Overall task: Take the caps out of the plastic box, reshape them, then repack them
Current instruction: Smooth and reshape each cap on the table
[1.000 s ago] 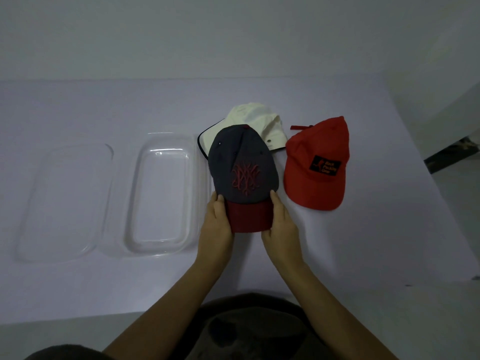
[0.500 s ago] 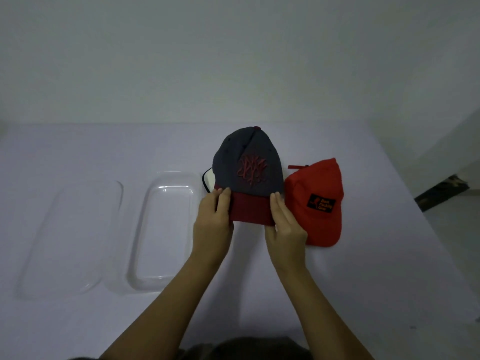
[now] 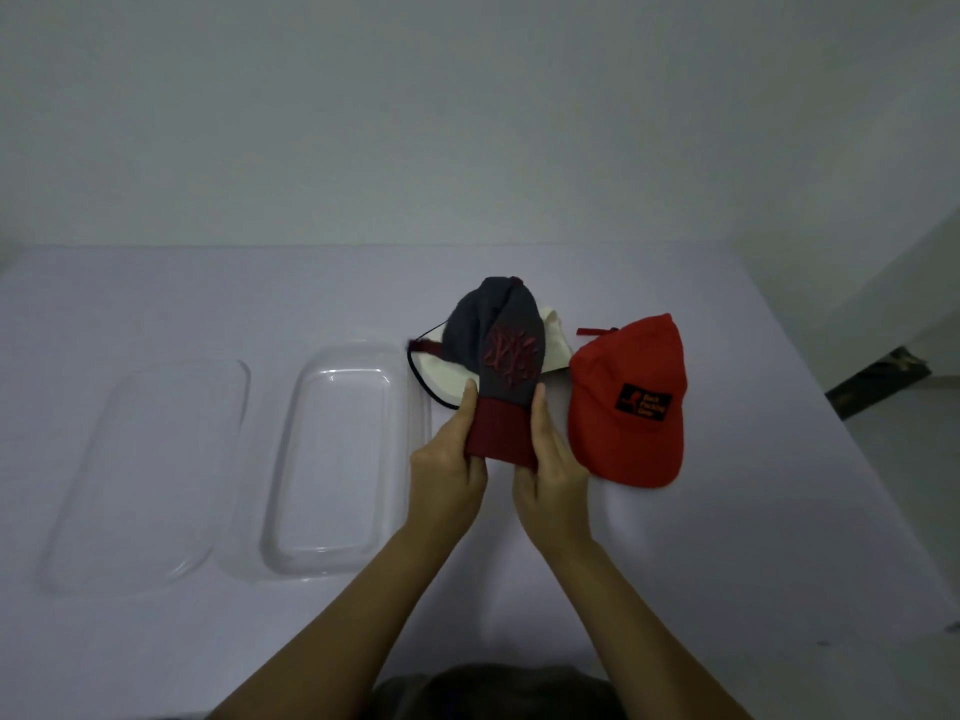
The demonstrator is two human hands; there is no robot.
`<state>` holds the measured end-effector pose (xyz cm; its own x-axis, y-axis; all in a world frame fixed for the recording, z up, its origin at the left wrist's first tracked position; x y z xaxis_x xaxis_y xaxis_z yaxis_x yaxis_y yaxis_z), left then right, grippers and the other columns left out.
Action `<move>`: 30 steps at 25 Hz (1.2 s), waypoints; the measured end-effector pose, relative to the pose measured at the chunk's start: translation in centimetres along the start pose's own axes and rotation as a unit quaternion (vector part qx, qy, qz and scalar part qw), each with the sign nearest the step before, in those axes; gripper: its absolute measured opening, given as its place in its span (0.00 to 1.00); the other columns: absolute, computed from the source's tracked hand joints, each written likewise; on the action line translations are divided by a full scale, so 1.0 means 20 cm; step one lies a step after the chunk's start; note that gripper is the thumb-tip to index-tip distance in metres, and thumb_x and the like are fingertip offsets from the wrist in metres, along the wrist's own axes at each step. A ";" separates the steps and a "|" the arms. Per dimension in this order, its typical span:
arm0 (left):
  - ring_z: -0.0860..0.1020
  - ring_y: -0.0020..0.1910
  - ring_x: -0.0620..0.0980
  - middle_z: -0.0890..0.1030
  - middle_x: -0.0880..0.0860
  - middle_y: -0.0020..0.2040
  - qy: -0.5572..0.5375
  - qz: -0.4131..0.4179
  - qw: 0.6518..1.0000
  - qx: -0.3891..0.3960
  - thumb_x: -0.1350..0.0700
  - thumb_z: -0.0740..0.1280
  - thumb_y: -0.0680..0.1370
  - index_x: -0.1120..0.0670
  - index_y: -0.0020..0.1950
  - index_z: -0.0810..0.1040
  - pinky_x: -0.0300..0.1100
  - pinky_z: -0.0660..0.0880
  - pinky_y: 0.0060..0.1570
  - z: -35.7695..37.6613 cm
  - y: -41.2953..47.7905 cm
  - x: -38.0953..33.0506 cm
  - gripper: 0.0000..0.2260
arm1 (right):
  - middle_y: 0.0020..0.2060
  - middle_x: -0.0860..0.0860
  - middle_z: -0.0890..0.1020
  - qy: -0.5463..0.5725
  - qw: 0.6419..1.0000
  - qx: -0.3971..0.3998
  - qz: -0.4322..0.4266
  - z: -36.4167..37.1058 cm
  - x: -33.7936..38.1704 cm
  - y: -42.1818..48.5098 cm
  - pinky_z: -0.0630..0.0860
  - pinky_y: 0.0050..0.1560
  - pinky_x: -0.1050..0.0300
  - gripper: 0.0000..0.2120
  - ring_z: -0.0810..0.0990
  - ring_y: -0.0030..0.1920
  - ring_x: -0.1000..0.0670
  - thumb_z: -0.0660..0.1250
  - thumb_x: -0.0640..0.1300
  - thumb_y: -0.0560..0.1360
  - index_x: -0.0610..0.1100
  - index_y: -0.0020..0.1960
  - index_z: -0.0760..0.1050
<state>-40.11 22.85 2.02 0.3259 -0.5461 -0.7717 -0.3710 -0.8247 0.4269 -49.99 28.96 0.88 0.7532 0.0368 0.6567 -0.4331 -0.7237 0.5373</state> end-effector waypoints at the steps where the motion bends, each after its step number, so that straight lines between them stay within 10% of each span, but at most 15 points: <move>1: 0.74 0.32 0.39 0.78 0.54 0.34 -0.034 -0.040 0.999 0.012 0.64 0.58 0.75 0.59 0.70 0.62 0.22 0.70 0.34 -0.01 -0.01 0.01 0.23 | 0.66 0.36 0.71 0.006 1.000 0.009 -0.005 0.00 -0.01 -0.01 0.70 0.60 0.72 0.26 0.74 0.63 0.50 0.54 0.35 0.73 0.34 0.71 0.59; 5: 0.76 0.32 0.36 0.80 0.46 0.41 -0.121 -0.103 0.986 0.046 0.63 0.56 0.75 0.53 0.71 0.60 0.24 0.71 0.37 -0.01 -0.07 0.05 0.24 | 0.70 0.37 0.65 0.010 0.998 0.053 -0.017 0.02 -0.06 -0.04 0.65 0.61 0.77 0.30 0.67 0.66 0.54 0.56 0.32 0.72 0.36 0.73 0.54; 12: 0.75 0.63 0.56 0.66 0.60 0.73 0.068 -0.122 0.984 0.107 0.55 0.60 0.79 0.58 0.77 0.50 0.48 0.76 0.58 0.05 -0.19 0.10 0.30 | 0.77 0.47 0.48 -0.078 0.992 0.092 -0.028 0.04 -0.11 -0.18 0.71 0.63 0.60 0.38 0.62 0.72 0.42 0.53 0.28 0.74 0.47 0.76 0.39; 16: 0.73 0.65 0.64 0.65 0.67 0.71 0.149 -0.071 0.972 0.165 0.59 0.68 0.75 0.62 0.75 0.51 0.56 0.78 0.54 0.05 -0.28 0.16 0.35 | 0.75 0.44 0.42 -0.100 0.970 0.167 0.147 0.08 -0.11 -0.21 0.72 0.64 0.54 0.43 0.61 0.73 0.41 0.64 0.33 0.76 0.44 0.73 0.32; 20: 0.70 0.68 0.55 0.66 0.60 0.73 0.129 -0.098 0.975 0.149 0.56 0.63 0.78 0.56 0.76 0.53 0.49 0.73 0.63 0.08 -0.33 0.21 0.29 | 0.77 0.44 0.46 -0.160 0.931 0.213 0.249 0.10 -0.11 -0.27 0.47 0.76 0.50 0.36 0.50 0.77 0.46 0.58 0.41 0.80 0.40 0.75 0.35; 23: 0.76 0.59 0.39 0.77 0.48 0.64 0.026 -0.194 0.974 0.113 0.37 0.57 0.76 0.46 0.73 0.63 0.37 0.71 0.60 0.09 -0.31 0.19 0.27 | 0.77 0.48 0.53 -0.058 0.938 0.226 0.258 0.12 -0.07 -0.26 0.44 0.76 0.47 0.35 0.55 0.75 0.49 0.56 0.48 0.79 0.43 0.76 0.38; 25: 0.74 0.57 0.30 0.75 0.42 0.61 -0.055 -0.222 0.967 0.112 0.44 0.57 0.78 0.52 0.76 0.56 0.25 0.68 0.55 0.08 -0.31 0.17 0.28 | 0.76 0.51 0.55 0.043 0.929 0.212 0.301 0.15 -0.08 -0.25 0.44 0.76 0.43 0.35 0.55 0.75 0.51 0.52 0.55 0.76 0.47 0.77 0.38; 30: 0.67 0.68 0.39 0.65 0.47 0.72 -0.176 -0.246 0.942 0.145 0.49 0.54 0.79 0.54 0.76 0.53 0.23 0.64 0.62 0.10 -0.30 0.17 0.27 | 0.74 0.56 0.51 0.122 0.893 0.273 0.337 0.15 -0.06 -0.26 0.35 0.74 0.45 0.32 0.51 0.76 0.51 0.51 0.51 0.79 0.49 0.75 0.35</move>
<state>-38.51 26.17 -4.15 0.2307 0.0166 -0.9729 -0.4892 -0.8623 -0.1307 -47.14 30.60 -4.40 0.2530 -0.4338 0.8647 -0.3916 -0.8632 -0.3185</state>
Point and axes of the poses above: each hand's wrist, its own y-axis towards the middle knuckle, its own z-axis out of the palm, x = y × z, the point moved 2 cm from there along y, towards the middle knuckle
